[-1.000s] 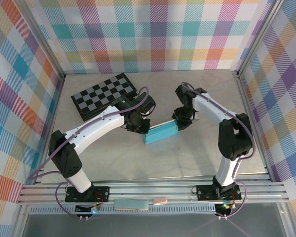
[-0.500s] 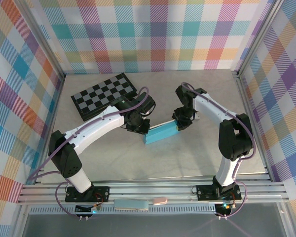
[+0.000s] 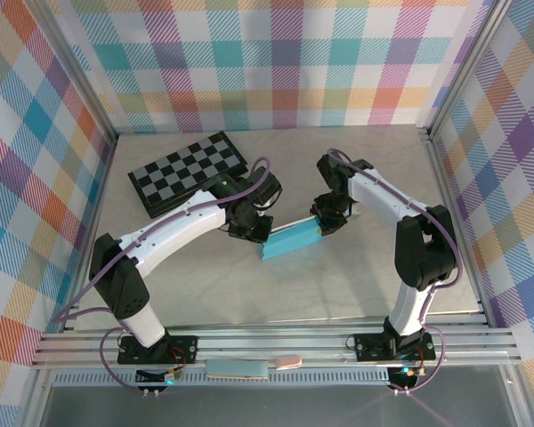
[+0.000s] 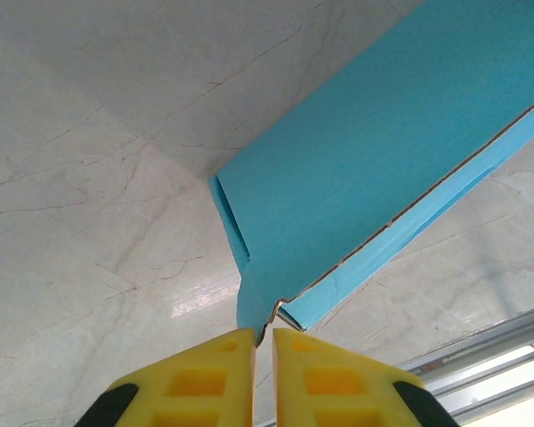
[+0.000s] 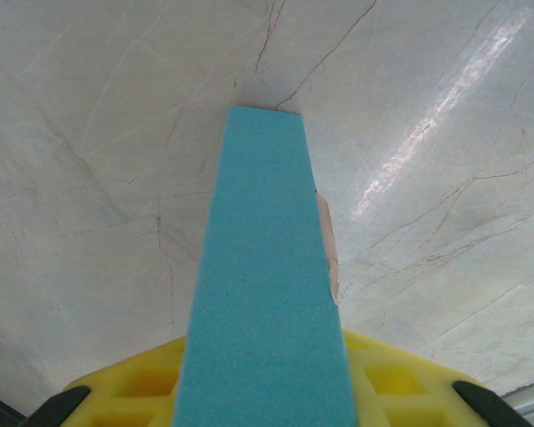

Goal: Fold the paper box

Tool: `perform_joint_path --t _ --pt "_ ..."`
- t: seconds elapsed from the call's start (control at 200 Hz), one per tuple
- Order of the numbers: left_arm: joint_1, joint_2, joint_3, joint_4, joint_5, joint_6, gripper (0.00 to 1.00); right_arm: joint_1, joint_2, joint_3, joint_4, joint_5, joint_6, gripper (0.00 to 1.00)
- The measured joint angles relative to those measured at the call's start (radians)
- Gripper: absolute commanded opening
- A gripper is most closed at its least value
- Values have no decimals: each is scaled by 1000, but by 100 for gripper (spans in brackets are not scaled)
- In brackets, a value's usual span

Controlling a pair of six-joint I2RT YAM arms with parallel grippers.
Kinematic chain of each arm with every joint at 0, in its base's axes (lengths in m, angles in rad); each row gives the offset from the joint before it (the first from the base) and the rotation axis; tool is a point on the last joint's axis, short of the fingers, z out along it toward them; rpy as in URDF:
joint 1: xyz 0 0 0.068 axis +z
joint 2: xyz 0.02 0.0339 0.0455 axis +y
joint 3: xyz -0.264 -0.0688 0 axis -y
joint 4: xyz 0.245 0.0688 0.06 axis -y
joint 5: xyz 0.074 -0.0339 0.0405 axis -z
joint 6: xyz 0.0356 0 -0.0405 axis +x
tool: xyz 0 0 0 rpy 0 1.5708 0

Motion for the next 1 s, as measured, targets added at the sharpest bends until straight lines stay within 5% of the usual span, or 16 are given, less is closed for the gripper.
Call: perform_joint_path --t 0.325,0.51,0.665,1.0 --pt "0 3 0 0 7 -33 2 0 0 0 1 0 0 30" --pt "0 8 0 -2 8 -68 14 0 0 0 1 1 0 30" --pt "0 19 0 -5 6 -74 14 0 0 0 1 0 0 30" --pt "0 24 0 -4 4 -78 1 0 0 0 1 0 0 29"
